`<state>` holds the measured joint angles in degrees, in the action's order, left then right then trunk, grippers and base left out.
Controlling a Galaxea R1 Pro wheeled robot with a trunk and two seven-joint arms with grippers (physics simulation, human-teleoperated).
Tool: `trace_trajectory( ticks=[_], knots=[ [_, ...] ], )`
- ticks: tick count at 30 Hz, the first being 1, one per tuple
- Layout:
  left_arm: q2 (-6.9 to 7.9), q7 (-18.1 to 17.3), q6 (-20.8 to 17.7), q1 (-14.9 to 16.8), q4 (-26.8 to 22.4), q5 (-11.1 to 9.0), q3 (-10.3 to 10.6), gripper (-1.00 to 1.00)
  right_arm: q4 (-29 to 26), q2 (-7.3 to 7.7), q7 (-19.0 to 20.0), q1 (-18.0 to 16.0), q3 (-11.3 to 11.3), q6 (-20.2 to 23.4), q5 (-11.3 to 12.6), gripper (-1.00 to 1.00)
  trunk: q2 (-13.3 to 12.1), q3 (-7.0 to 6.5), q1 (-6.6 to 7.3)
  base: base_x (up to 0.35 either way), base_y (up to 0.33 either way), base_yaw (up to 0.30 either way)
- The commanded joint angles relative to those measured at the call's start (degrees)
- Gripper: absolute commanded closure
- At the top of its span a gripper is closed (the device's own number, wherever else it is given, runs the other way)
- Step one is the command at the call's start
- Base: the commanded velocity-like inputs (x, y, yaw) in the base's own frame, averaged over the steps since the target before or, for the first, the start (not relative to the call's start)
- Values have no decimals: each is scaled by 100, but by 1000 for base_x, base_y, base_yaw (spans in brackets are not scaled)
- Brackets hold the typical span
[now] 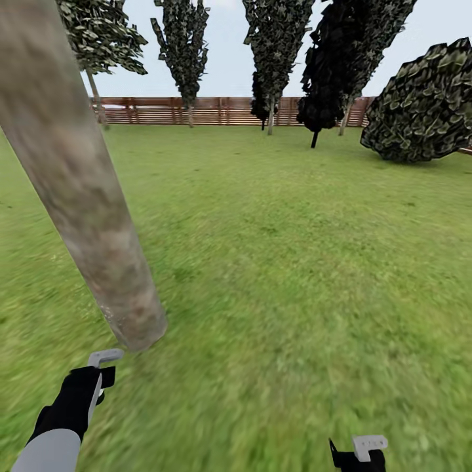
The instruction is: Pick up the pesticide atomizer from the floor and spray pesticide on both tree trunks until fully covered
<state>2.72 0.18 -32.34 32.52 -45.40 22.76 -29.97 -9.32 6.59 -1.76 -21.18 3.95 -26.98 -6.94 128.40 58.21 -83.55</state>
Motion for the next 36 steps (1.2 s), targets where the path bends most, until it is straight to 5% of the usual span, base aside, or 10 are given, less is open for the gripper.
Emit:
trace_trajectory(
  ticks=[1,18,25,31,36],
  knots=[
    [0,1,0,0,2,2,0,100,0,0,0,0,0,0,0,-100,0,0,0,221,-209,277],
    [0,-66,-17,0,-5,-16,-17,100,-6,0,0,0,0,-8,0,-100,0,0,0,178,-170,277],
    [-303,-105,-62,94,-45,-17,125,100,-9,0,0,0,8,-9,0,-100,0,0,0,2,-2,277],
    [-605,-106,-316,582,-87,-17,1006,100,-9,0,0,0,9,-9,0,-100,0,0,0,0,0,227],
    [-680,-110,-524,968,-92,-33,1082,100,-9,6,0,0,17,-9,0,-100,0,0,0,0,0,12]
  ],
)
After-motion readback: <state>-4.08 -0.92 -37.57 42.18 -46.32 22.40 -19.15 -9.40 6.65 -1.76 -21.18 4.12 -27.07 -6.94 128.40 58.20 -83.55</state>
